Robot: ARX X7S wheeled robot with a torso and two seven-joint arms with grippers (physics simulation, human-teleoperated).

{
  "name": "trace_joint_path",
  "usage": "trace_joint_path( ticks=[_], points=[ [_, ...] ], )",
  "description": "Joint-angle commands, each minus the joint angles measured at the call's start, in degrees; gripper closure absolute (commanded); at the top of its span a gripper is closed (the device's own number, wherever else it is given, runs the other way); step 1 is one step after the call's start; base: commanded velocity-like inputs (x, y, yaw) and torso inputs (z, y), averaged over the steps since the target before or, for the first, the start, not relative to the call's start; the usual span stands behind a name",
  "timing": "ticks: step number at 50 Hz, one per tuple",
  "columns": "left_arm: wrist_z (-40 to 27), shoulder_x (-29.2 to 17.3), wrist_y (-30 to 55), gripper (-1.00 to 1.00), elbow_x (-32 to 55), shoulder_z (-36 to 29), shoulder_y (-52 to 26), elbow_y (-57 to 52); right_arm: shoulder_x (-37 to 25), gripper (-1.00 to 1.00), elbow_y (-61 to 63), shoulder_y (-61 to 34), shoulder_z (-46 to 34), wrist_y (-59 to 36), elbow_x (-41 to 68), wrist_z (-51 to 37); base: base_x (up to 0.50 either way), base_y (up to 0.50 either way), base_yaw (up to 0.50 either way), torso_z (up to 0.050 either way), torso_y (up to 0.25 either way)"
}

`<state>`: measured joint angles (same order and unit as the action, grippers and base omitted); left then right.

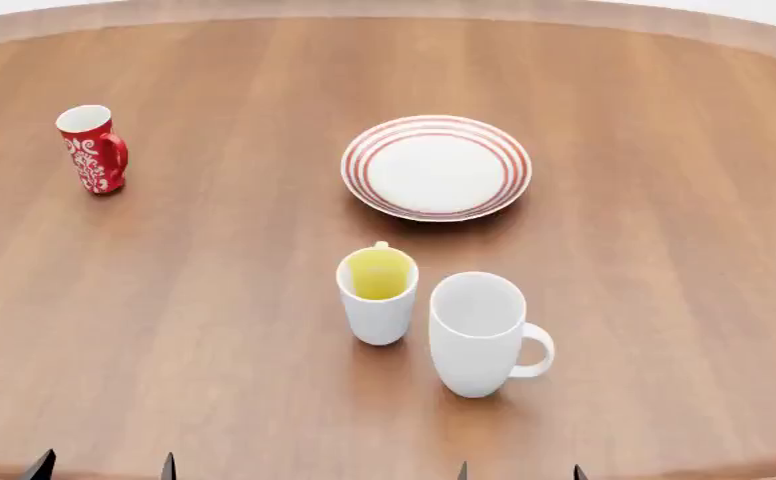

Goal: Pick up the red mug and put it on the plate

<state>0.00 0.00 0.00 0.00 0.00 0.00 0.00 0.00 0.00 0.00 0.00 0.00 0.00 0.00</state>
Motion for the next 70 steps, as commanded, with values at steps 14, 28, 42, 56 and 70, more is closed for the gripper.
trace_joint_path(
  ticks=[14,28,42,56,70],
  points=[
    [-3.38,-3.00,0.75,-1.00,2.42,-3.56,-0.38,0.58,-2.97,-1.00,1.01,-0.21,-4.23,-2.91,2.34,-3.40,0.00,0.00,0.00,0.000,0.000],
    [-3.86,-6.41,30.00,-1.00,5.95,-4.20,-10.60,-22.89,-8.07,-1.00,29.70,-14.01,-4.28,-42.66,10.04,-3.07,0.00,0.00,0.00,0.000,0.000],
    [-4.75,-8.06,42.01,-1.00,8.13,-3.66,-20.00,-30.96,-9.53,-1.00,35.70,-25.40,-3.25,-57.03,13.08,-4.02,0.00,0.00,0.00,0.000,0.000],
    [-5.27,-8.48,42.53,-1.00,9.09,-3.70,-20.37,-31.52,-9.73,-1.00,37.93,-27.19,-2.25,-60.35,13.74,-5.56,0.00,0.00,0.00,0.000,0.000],
    [-5.52,-9.08,41.96,-1.00,9.99,-3.29,-20.81,-30.75,-10.97,-1.00,30.65,-33.11,3.54,-60.28,9.63,-11.74,0.00,0.00,0.00,0.000,0.000]
  ],
)
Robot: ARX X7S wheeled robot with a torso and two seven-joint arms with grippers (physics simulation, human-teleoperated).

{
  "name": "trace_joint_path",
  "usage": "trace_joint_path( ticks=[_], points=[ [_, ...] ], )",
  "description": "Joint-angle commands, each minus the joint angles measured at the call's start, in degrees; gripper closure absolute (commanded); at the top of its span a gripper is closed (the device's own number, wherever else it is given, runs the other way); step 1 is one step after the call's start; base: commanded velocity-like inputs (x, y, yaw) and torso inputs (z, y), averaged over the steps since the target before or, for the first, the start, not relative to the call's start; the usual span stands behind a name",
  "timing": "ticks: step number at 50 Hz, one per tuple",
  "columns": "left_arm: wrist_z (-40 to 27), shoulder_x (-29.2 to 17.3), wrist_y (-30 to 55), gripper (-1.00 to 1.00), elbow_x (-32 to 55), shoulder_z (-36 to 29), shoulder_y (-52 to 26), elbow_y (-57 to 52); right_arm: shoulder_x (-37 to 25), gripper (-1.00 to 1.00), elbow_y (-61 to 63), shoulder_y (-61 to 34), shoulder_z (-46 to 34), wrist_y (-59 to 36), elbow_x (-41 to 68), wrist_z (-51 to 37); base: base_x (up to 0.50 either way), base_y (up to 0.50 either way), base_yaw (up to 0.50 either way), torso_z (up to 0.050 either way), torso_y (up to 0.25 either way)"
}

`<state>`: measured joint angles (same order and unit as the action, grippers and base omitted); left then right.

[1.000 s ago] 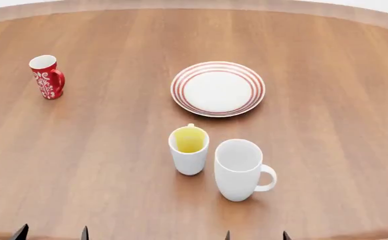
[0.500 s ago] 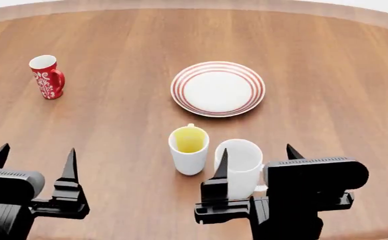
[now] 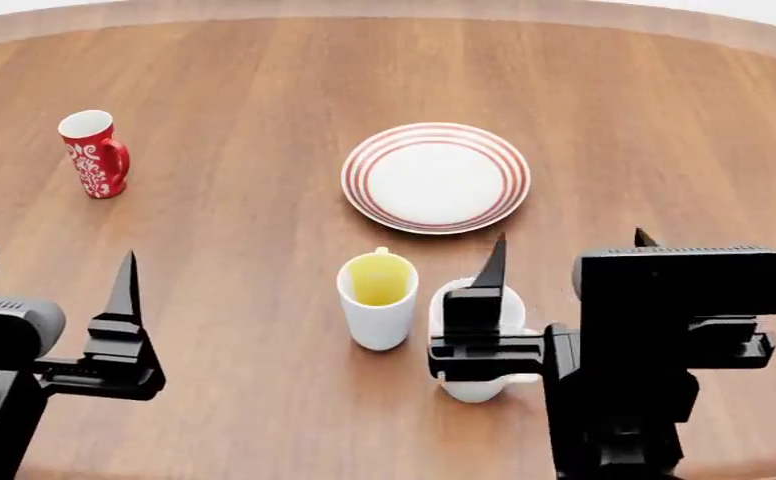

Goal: Pick up the red mug and put it on the plate

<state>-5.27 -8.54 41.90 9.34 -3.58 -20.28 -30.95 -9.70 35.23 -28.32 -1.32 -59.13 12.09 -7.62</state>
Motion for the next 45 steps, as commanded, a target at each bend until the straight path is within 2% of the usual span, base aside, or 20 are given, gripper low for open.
trace_joint_path(
  ticks=[1,13,45],
  points=[
    [-0.24,-0.59,0.00,-1.00,0.73,0.32,-0.52,0.31,-1.51,-1.00,-4.95,-5.04,5.42,-1.18,-2.40,-4.09,0.00,0.00,0.00,0.000,0.000],
    [-0.69,-1.02,-1.07,-1.00,0.90,0.37,-1.04,2.27,-4.24,-1.00,-6.18,-6.60,9.66,-2.78,-0.34,-1.95,0.02,0.00,0.00,0.000,0.000],
    [-1.77,-1.82,-1.43,-1.00,2.41,0.56,-0.73,2.05,-3.76,-1.00,-8.76,-6.84,9.16,-2.41,1.22,-1.54,0.50,0.00,0.00,0.000,0.000]
  ],
)
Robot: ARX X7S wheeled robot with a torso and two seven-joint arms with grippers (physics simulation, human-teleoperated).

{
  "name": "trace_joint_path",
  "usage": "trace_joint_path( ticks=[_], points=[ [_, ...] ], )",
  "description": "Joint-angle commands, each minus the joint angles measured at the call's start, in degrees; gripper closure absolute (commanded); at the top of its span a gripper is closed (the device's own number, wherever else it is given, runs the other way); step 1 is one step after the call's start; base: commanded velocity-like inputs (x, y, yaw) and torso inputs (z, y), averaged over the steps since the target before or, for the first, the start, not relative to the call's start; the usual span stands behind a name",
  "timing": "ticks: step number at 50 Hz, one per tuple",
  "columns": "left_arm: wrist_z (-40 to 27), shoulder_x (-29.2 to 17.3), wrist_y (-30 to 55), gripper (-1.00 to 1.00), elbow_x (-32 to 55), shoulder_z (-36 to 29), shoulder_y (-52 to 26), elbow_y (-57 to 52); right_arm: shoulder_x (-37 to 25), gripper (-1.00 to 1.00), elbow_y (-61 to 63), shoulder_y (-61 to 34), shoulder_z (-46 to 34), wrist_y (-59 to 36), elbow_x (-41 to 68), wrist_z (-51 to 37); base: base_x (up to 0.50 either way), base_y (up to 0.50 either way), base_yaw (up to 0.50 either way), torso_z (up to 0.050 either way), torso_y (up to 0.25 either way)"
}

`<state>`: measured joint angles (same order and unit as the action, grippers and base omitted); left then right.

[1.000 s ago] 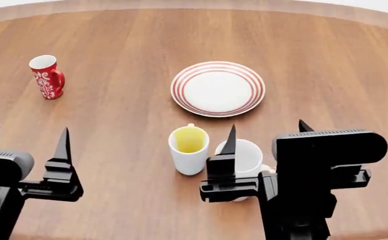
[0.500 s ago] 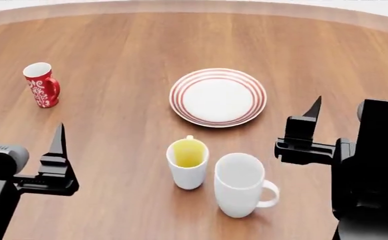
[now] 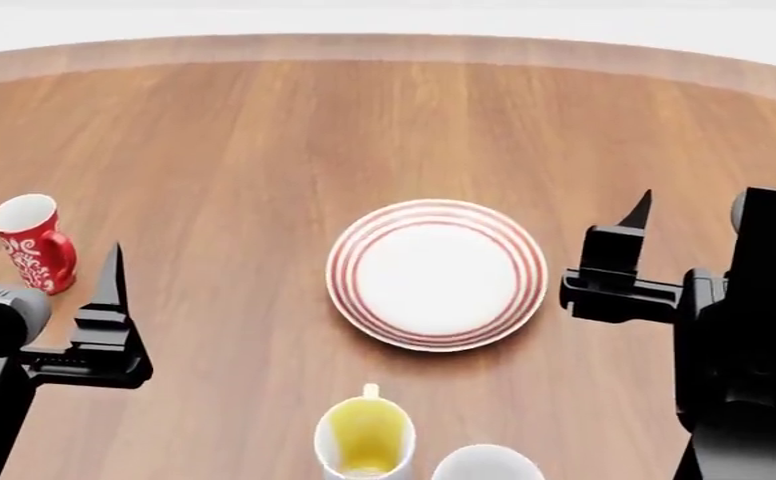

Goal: Pick up the red mug and put it on the plate

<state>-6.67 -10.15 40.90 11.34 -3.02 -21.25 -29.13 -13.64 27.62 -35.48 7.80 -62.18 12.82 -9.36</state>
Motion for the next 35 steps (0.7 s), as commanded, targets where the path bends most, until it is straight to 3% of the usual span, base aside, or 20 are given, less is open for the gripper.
trace_joint_path(
  ticks=[1,35],
  points=[
    [-0.41,-0.25,-0.52,-1.00,0.35,-0.11,0.29,0.28,0.20,-1.00,-1.34,0.37,0.03,0.73,0.60,0.29,0.50,0.00,0.00,0.000,0.000],
    [-1.47,-1.09,-0.52,-1.00,1.35,-1.00,0.17,0.11,0.16,-1.00,-2.02,0.76,0.13,0.83,2.40,0.65,0.50,0.00,0.00,0.000,0.001]
  ],
)
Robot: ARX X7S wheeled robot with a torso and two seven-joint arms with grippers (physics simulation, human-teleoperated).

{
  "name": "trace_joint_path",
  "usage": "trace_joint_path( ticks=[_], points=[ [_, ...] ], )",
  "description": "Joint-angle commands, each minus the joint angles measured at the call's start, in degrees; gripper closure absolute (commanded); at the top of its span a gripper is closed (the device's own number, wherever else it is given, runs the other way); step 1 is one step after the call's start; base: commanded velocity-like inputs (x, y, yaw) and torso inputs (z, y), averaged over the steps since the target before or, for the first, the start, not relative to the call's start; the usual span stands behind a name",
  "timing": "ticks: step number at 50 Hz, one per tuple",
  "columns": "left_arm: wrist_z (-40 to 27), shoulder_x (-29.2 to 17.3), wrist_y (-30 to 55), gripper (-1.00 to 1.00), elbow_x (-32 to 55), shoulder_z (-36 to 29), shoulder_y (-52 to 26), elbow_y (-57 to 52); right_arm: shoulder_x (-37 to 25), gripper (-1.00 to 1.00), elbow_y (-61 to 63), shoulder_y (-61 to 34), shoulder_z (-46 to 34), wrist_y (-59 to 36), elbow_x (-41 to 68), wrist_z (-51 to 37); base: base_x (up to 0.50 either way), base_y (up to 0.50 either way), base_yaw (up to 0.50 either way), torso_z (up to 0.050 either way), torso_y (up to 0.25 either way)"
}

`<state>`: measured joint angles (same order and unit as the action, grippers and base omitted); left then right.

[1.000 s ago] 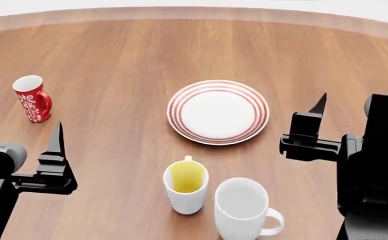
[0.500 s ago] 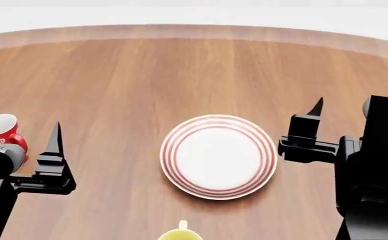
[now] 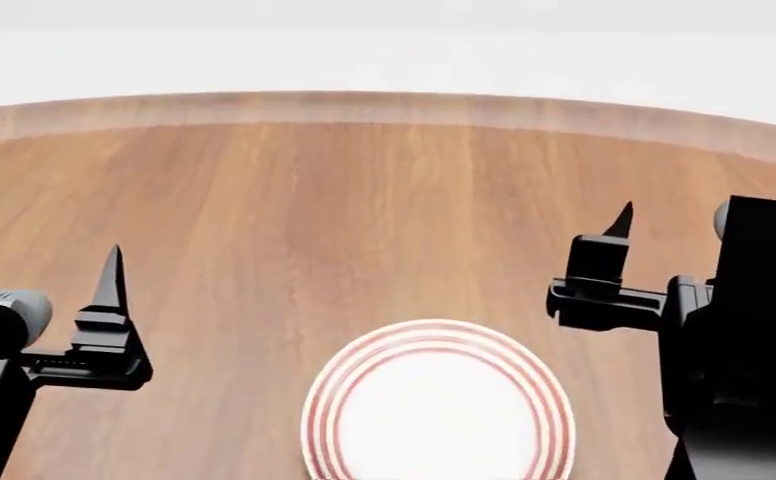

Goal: Pick up the red mug and put it on the plate

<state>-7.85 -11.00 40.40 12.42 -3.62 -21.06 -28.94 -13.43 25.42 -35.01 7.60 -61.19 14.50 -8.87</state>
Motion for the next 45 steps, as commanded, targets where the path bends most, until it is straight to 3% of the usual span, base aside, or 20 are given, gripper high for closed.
trace_joint_path(
  ticks=[1,11,17,18,19,45],
  points=[
    [-0.33,-0.26,-0.05,-1.00,0.31,-0.39,-0.04,-0.03,-0.04,-1.00,0.16,0.30,0.39,-0.17,0.80,0.18,0.50,0.00,0.00,0.000,0.000],
    [-0.52,-0.51,-0.24,-1.00,0.65,-0.51,-0.09,0.25,-0.11,-1.00,0.32,0.39,0.19,0.01,1.22,0.24,0.50,0.00,0.00,0.000,0.001],
    [-0.74,-0.64,0.05,-1.00,0.83,-0.73,-0.11,0.10,-0.29,-1.00,-0.35,0.43,0.12,0.27,1.39,0.38,0.00,0.00,0.00,0.000,0.000],
    [-7.04,1.47,4.33,-1.00,-1.87,1.47,-2.73,3.68,-0.35,-1.00,-0.59,0.70,-0.52,0.36,1.22,0.40,0.00,0.00,0.00,0.000,0.000],
    [-13.88,3.43,4.89,-1.00,-3.70,8.09,-4.10,8.52,-0.35,-1.00,-2.19,1.23,-1.35,1.11,0.98,0.74,0.00,0.00,0.00,0.000,0.000],
    [-14.41,1.47,0.84,-1.00,-2.30,12.49,-2.36,14.04,-0.35,-1.00,-4.07,2.62,-2.19,3.40,1.33,0.83,0.00,0.00,0.00,0.000,0.000]
  ],
)
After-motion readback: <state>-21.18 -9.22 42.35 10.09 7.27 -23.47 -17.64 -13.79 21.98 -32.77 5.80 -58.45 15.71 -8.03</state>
